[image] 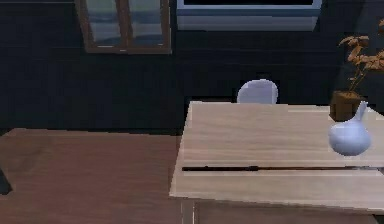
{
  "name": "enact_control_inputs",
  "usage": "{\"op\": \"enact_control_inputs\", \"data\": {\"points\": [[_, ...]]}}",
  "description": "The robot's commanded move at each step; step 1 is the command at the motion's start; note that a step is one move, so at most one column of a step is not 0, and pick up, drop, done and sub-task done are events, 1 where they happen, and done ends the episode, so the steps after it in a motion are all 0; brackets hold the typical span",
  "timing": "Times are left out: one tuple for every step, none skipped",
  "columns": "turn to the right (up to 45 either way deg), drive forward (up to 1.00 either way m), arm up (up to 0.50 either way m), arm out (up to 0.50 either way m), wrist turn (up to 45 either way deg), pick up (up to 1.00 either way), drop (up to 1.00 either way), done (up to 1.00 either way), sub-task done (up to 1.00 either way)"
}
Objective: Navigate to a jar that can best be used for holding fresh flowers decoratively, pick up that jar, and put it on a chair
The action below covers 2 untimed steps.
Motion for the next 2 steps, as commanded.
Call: {"op": "enact_control_inputs", "data": {"points": [[45.0, 0.00, 0.00, 0.00, 0.0, 0.00, 0.00, 0.00, 0.00], [12.0, 0.00, 0.00, 0.00, 0.0, 0.00, 0.00, 0.00, 0.00]]}}
